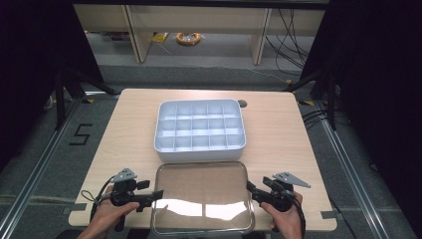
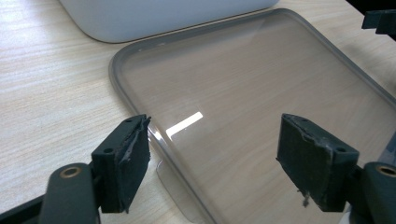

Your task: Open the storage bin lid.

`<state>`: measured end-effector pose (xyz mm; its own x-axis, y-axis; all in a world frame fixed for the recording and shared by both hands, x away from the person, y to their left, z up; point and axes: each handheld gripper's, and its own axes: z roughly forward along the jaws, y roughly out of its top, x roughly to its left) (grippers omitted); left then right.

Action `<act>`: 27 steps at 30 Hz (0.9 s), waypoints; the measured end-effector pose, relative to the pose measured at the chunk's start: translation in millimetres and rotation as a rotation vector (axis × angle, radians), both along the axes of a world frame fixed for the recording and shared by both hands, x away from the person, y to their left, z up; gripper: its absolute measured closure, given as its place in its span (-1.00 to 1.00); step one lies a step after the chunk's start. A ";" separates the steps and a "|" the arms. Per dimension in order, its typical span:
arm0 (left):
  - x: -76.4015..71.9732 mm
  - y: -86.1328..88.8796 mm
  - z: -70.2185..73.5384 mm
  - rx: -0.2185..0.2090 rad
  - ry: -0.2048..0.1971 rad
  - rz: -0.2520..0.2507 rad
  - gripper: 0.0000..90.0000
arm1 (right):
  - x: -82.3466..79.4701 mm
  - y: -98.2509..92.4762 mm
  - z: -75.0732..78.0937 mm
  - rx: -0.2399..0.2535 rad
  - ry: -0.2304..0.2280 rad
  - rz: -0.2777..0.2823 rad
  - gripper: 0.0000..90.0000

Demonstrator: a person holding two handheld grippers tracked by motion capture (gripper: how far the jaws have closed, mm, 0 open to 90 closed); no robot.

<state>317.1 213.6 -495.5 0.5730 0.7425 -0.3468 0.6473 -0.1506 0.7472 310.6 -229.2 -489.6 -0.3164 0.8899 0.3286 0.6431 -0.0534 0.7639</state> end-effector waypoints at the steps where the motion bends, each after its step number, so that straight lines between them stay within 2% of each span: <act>1: -1.5 -0.5 -0.3 -0.004 0.007 -0.002 -0.47 | 1.5 -2.1 -1.0 -0.024 -0.038 0.038 -0.38; 2: -1.5 -0.5 -0.3 -0.004 0.007 -0.002 -0.48 | 1.5 -2.1 -1.0 -0.024 -0.038 0.038 -0.38; 3: -3.2 -0.8 -0.3 -0.006 0.001 -0.006 -0.48 | -2.3 2.1 1.3 -0.004 0.005 0.019 -0.39; 4: -4.1 -0.6 0.0 -0.008 0.001 -0.009 -0.48 | -3.4 2.5 2.5 -0.014 0.017 0.015 -0.39; 6: -5.0 -0.2 0.1 -0.008 0.000 -0.010 -0.48 | -2.7 3.4 1.3 -0.007 0.006 0.022 -0.40; 7: -6.7 0.3 0.2 -0.016 0.002 -0.007 -0.49 | -1.8 3.4 0.0 -0.027 -0.010 0.035 -0.40; 10: -8.2 2.4 0.3 -0.014 0.000 -0.006 -0.49 | -3.3 5.4 0.3 -0.008 0.016 0.040 -0.41; 11: -9.0 2.7 0.5 -0.018 -0.002 -0.003 -0.49 | -1.3 3.3 -0.7 -0.046 -0.015 0.054 -0.41; 13: -10.6 4.0 0.8 -0.020 -0.006 -0.007 -0.49 | -1.2 4.2 -1.0 -0.052 -0.018 0.052 -0.41; 14: -10.6 4.0 0.8 -0.020 -0.006 -0.007 -0.49 | -1.2 4.2 -1.0 -0.052 -0.018 0.052 -0.41; 15: -11.2 4.7 1.1 -0.017 -0.009 -0.008 -0.49 | -4.6 6.4 1.7 -0.037 0.019 0.037 -0.41; 18: -12.6 6.1 1.0 -0.019 -0.010 -0.011 -0.49 | -5.7 9.0 1.2 -0.016 0.017 0.038 -0.42; 19: -13.2 6.4 1.0 -0.020 -0.011 -0.011 -0.49 | -6.1 6.8 0.9 -0.041 -0.010 0.066 -0.42; 24: -17.8 8.7 0.7 -0.028 -0.008 -0.015 -0.50 | -14.5 11.2 2.0 -0.054 -0.017 0.091 -0.44; 25: -19.8 10.0 0.7 -0.032 -0.006 -0.018 -0.50 | -20.9 13.5 3.6 -0.080 0.001 0.115 -0.44; 26: -19.8 10.0 0.7 -0.032 -0.006 -0.018 -0.50 | -23.1 14.1 2.9 -0.084 -0.010 0.120 -0.45; 27: -22.3 10.8 0.8 -0.034 -0.009 -0.012 -0.50 | -26.3 14.7 3.6 -0.086 0.000 0.119 -0.45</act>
